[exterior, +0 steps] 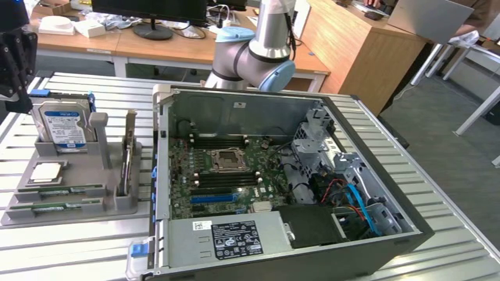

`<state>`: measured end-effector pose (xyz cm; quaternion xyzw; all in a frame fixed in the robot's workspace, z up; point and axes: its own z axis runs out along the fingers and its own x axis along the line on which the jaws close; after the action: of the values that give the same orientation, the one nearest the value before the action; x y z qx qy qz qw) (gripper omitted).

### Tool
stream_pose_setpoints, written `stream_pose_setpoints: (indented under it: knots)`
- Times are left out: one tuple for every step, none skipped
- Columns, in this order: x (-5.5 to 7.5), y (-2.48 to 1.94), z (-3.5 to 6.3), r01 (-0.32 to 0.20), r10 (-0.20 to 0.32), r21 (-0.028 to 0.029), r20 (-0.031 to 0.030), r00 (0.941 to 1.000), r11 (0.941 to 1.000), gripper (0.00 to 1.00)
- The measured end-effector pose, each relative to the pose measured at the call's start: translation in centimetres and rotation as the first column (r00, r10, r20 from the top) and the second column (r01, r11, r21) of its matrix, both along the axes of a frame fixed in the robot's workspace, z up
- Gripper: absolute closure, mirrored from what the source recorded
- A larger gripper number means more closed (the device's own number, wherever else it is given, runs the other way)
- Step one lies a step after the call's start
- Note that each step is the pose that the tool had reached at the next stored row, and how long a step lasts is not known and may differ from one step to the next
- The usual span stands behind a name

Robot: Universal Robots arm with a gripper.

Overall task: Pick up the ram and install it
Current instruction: 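Pick up the ram and move it above insertion slot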

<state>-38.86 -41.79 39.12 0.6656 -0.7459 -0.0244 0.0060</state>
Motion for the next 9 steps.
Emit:
stream_pose_setpoints:
  knots:
    - [0.03, 0.01, 0.0, -0.001, 0.001, 0.0, 0.0, 1.0, 1.0, 0.9]
    - [0.07, 0.01, 0.0, -0.002, 0.002, 0.0, -0.0001, 1.0, 1.0, 0.9]
    - [0.12, 0.0, 0.0, -0.003, 0.003, 0.0, -0.0001, 1.0, 1.0, 0.9]
    - [0.17, 0.0, 0.0, -0.004, 0.004, 0.0, -0.0001, 1.0, 1.0, 0.9]
    - [0.22, 0.0, 0.0, -0.006, 0.006, 0.0, -0.0001, 1.0, 1.0, 0.9]
    - [0.28, 0.0, 0.0, -0.007, 0.007, 0.0, -0.0001, 1.0, 1.0, 0.9]
    - [0.34, -0.01, 0.0, -0.008, 0.008, -0.0001, -0.0001, 1.0, 1.0, 0.9]
    - [0.4, -0.01, -0.01, -0.009, 0.009, 0.0, -0.0001, 1.0, 1.0, 0.9]
    - [0.48, 0.0, -0.01, -0.011, 0.011, -0.0001, -0.0001, 0.9999, 0.9999, 0.9]
